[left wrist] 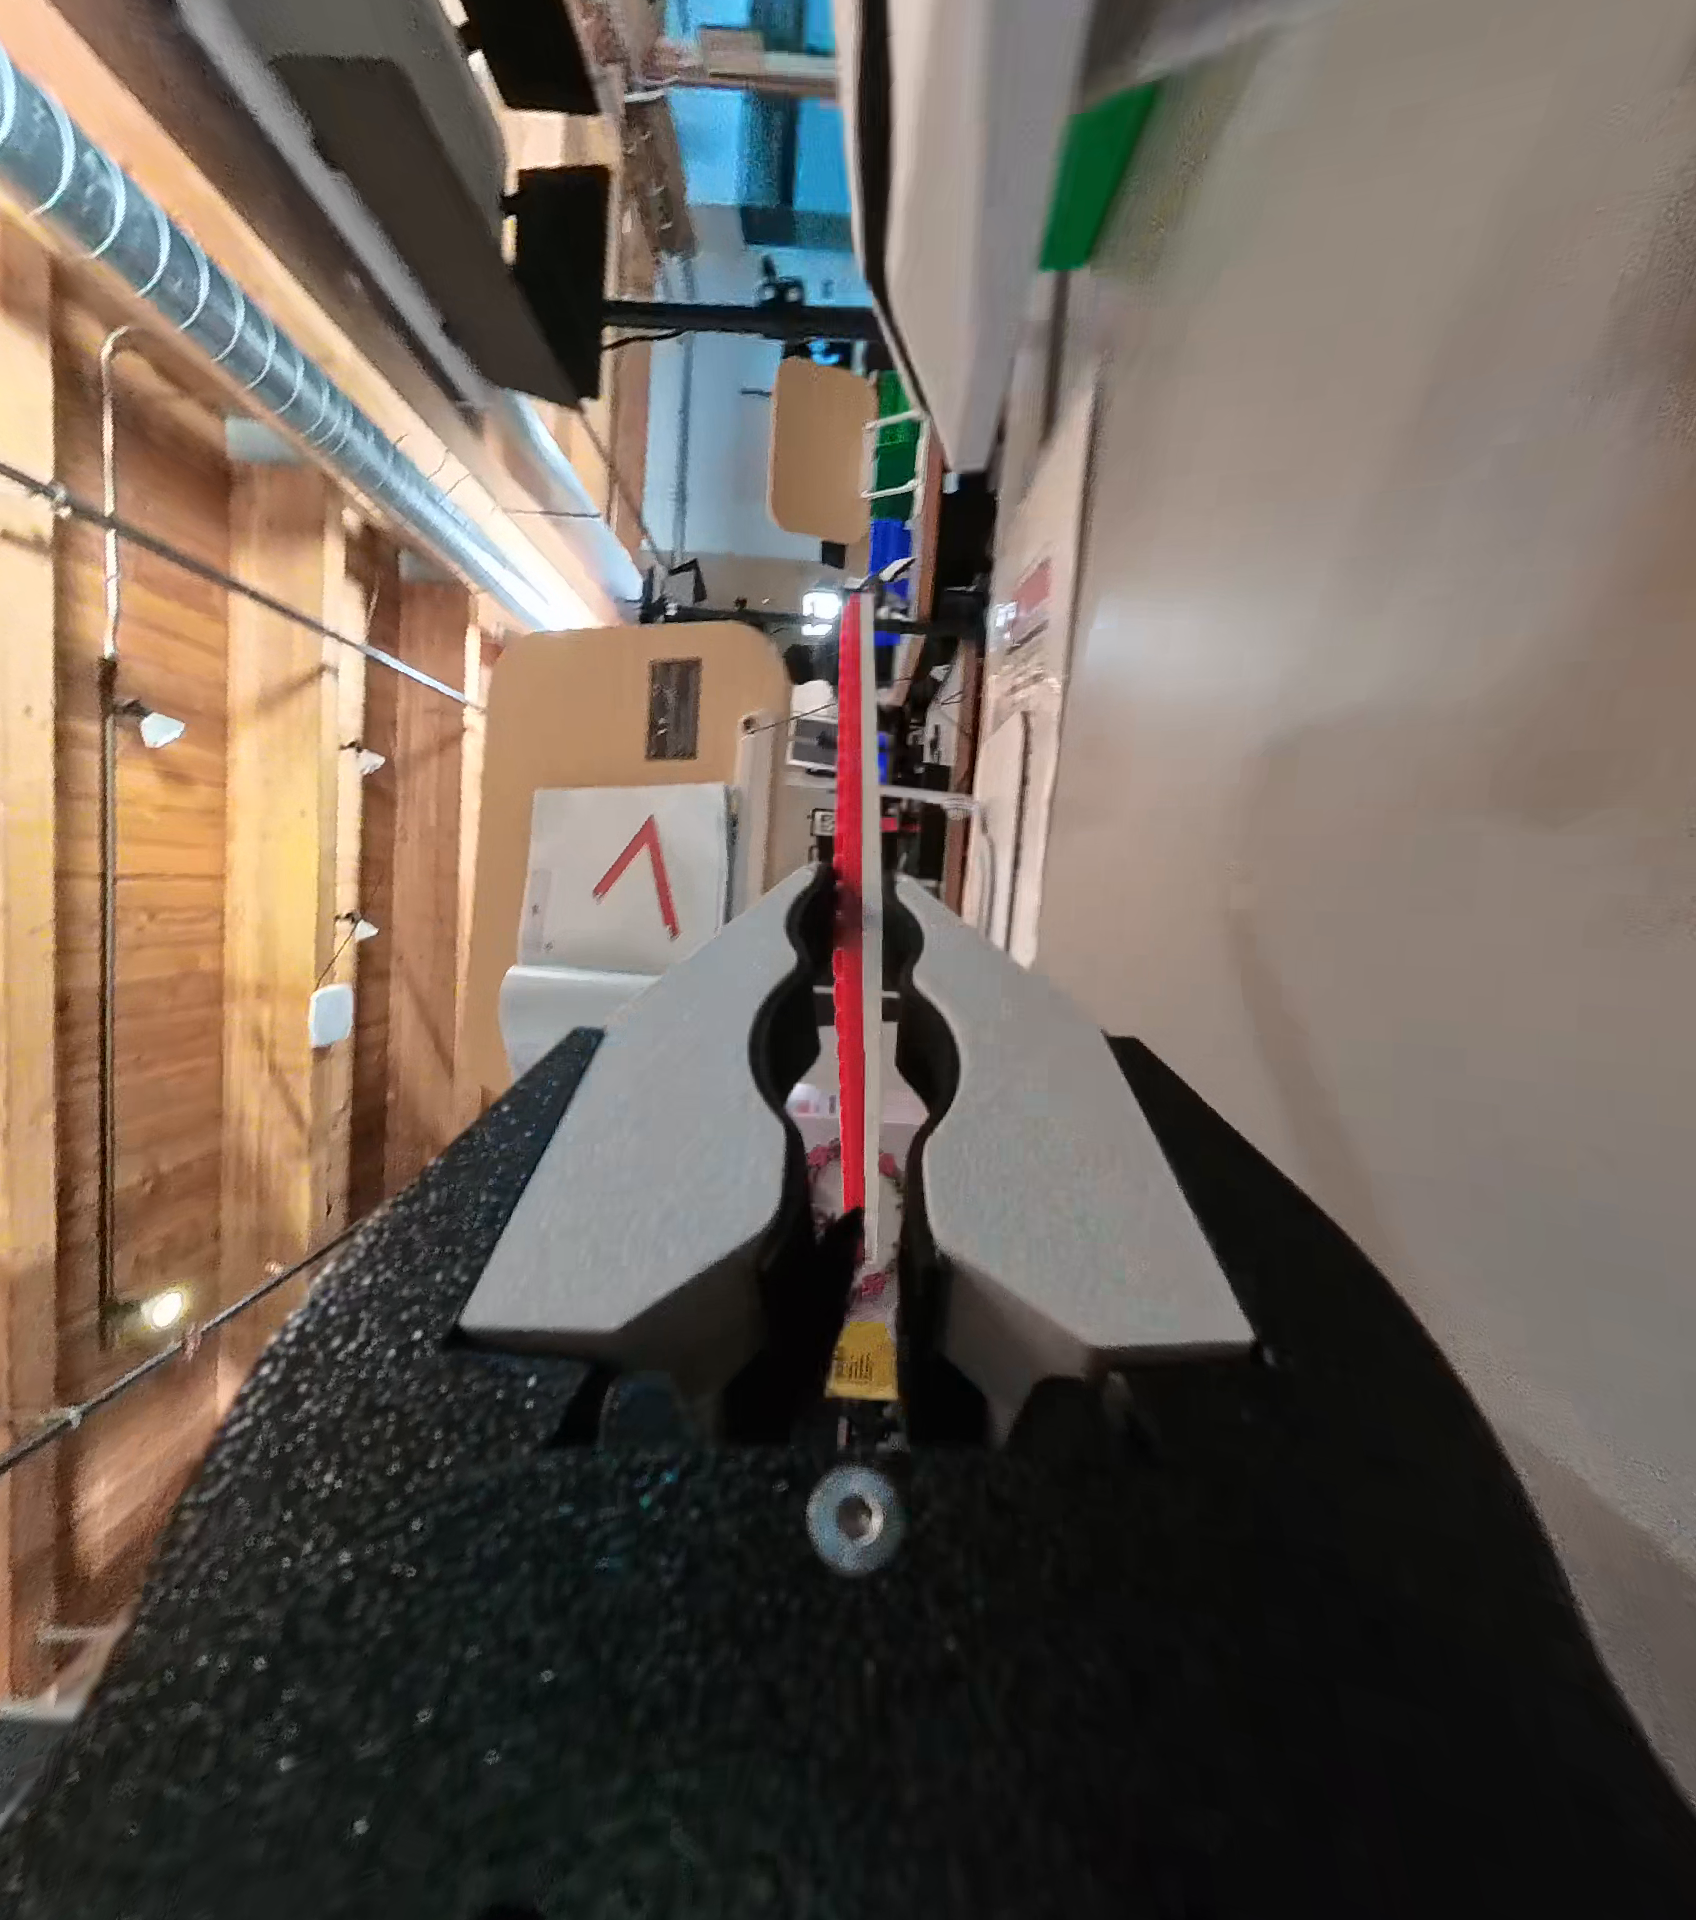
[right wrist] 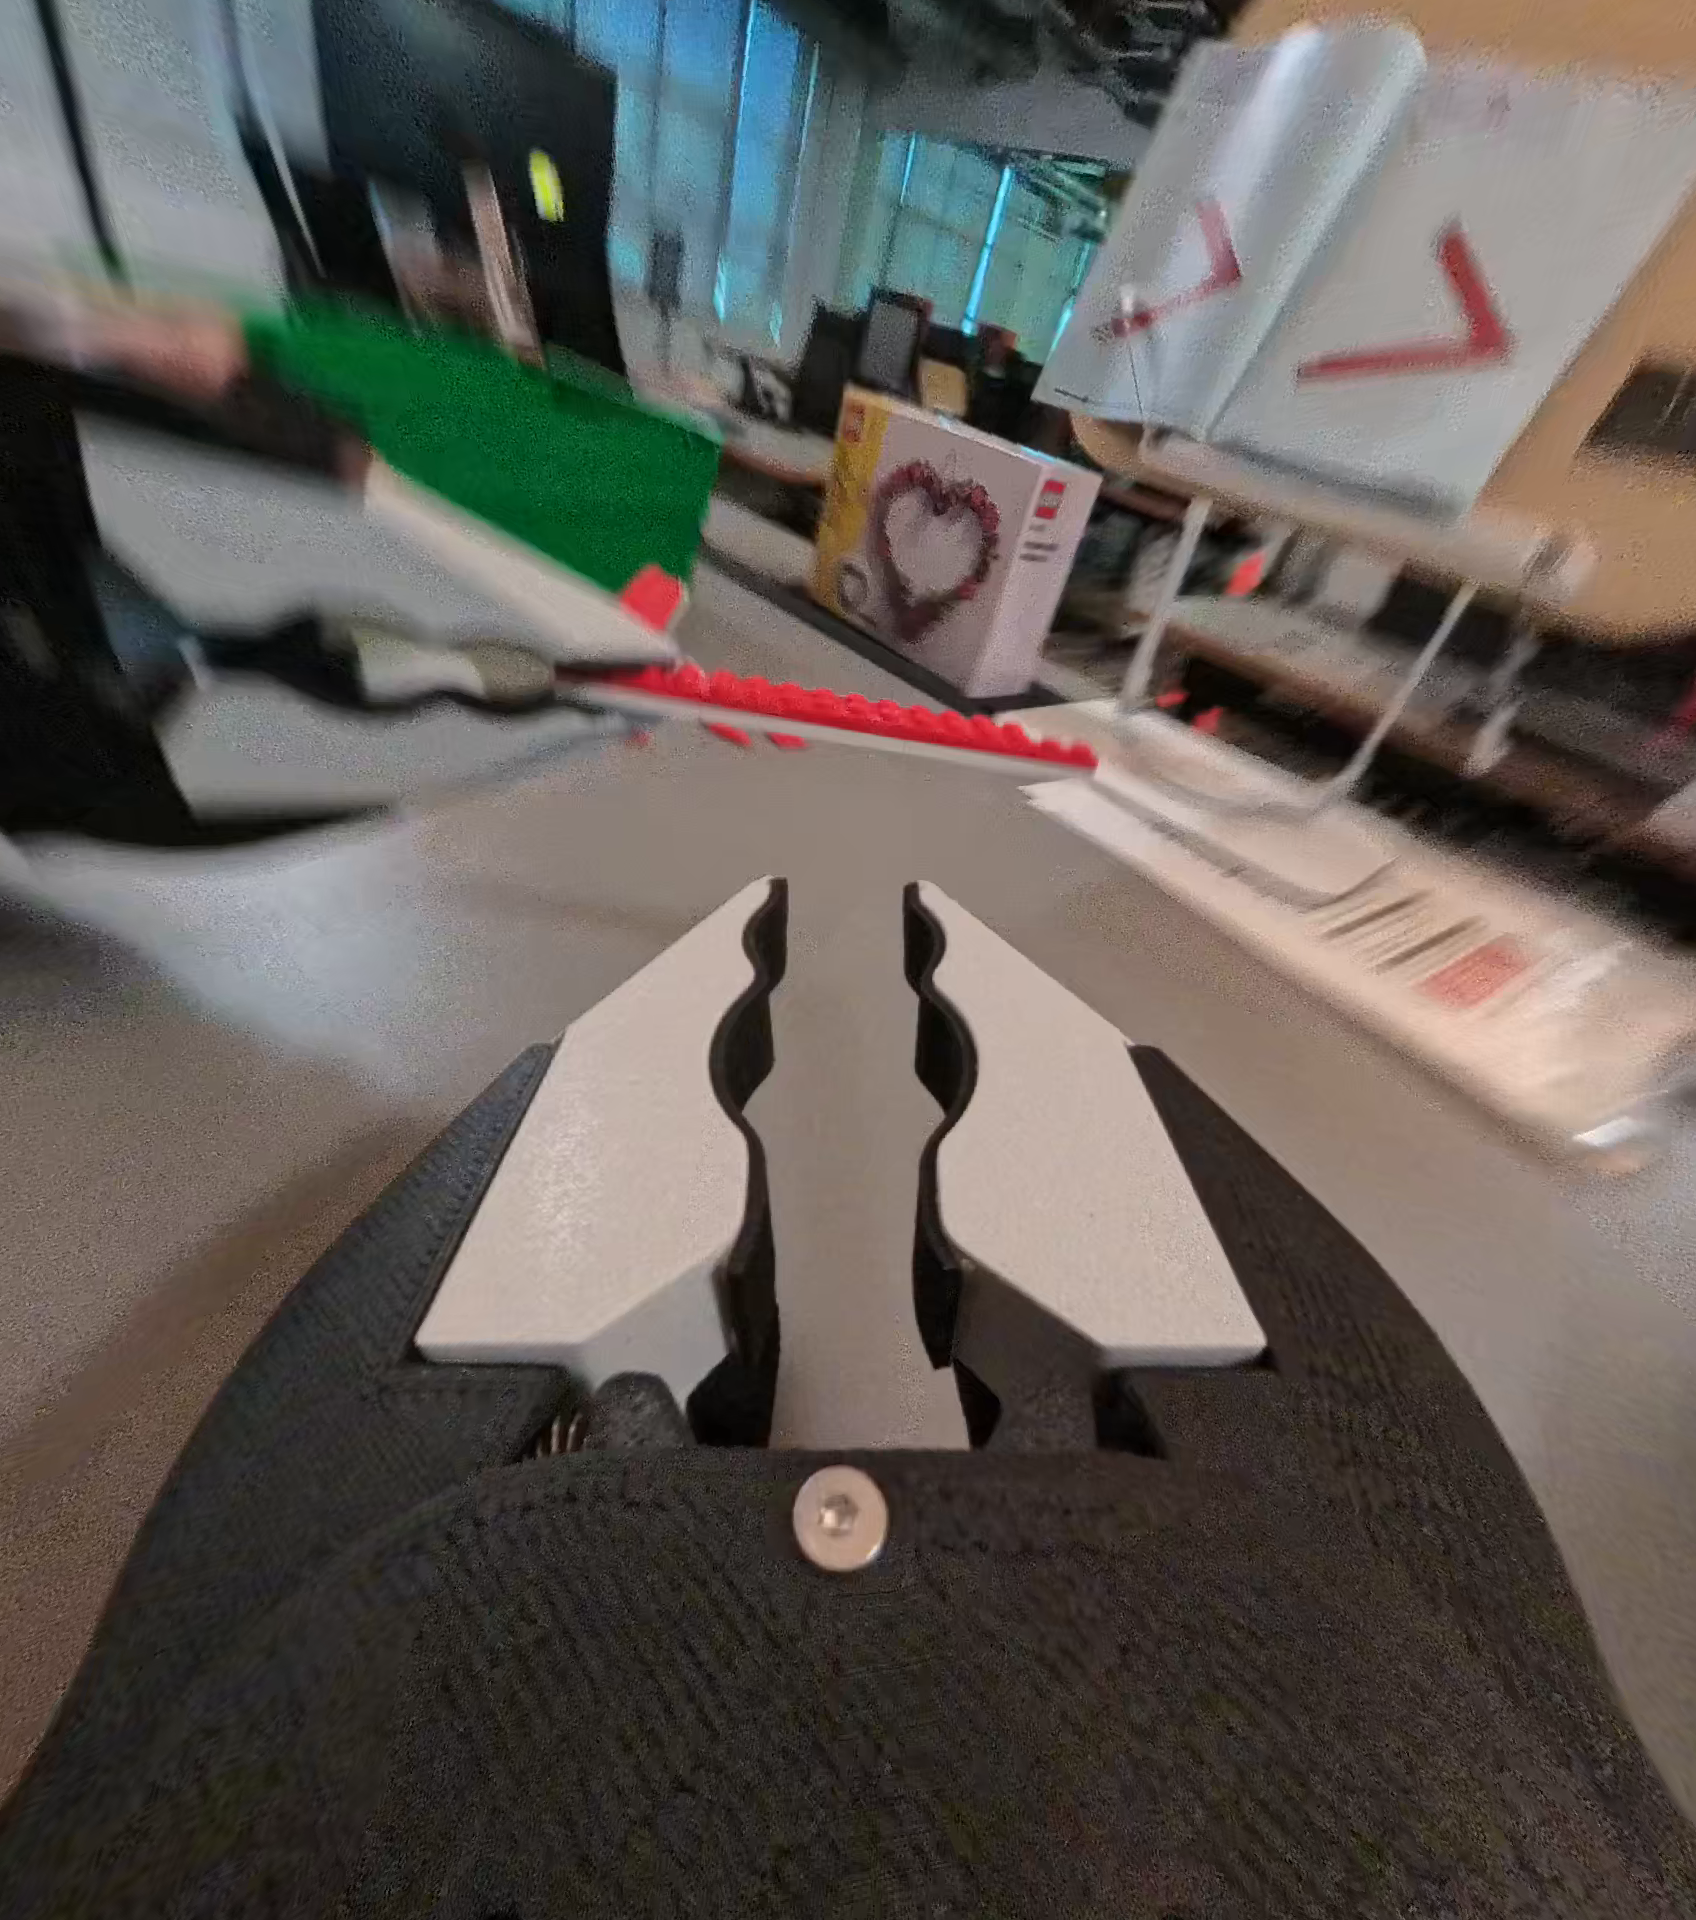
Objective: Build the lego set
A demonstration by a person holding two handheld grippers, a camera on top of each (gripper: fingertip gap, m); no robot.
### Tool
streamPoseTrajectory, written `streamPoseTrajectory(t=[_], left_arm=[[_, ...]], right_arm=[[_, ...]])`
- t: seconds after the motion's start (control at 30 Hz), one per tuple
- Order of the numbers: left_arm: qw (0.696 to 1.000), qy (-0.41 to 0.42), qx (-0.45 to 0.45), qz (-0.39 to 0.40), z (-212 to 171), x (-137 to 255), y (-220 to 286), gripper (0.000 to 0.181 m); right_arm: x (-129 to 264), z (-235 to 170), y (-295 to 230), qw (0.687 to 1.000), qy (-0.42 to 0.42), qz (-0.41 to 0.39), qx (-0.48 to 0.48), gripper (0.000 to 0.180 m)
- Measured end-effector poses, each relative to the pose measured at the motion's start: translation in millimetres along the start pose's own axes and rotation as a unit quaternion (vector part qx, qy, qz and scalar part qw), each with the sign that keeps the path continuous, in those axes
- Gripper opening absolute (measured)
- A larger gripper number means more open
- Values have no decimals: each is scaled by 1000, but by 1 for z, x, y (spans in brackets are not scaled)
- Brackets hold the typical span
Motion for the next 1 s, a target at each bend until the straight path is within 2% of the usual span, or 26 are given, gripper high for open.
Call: streamPoseTrajectory(t=[0.07, 0.13, 0.33, 0.5, 0.63, 0.87, 1.0], left_arm=[[1000, -2, 4, 22, -2, -1, -7, 6], [999, 1, 3, 38, -1, 0, -11, 6], [998, 16, -30, 61, 7, 3, -13, 6], [997, 25, -51, 59, 10, 4, -7, 6], [994, 39, -83, 62, 15, 6, -3, 6], [988, 22, -144, 59, 3, -4, 14, 10], [988, 26, -137, 73, -1, -4, 9, 14]], right_arm=[[1, 11, 7, 978, 68, 35, -193, 30], [-4, 17, 9, 937, 103, 64, -328, 35], [-27, 37, 2, 819, 161, 126, -536, 41], [-45, 28, 4, 767, 155, 132, -608, 38], [-53, 22, 8, 759, 149, 140, -618, 10], [-66, 10, 24, 725, 103, 203, -650, 6], [-65, 9, 31, 699, 61, 261, -663, 6]])
Point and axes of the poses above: each gripper's, where its closed fingertips meet, x back along the fingers, z out of its top, y = z × x across the jaws, the point moved 4 cm from there along x, back along the fingers, and after that the axes turned 8 degrees about z, right-handed, at the moved point
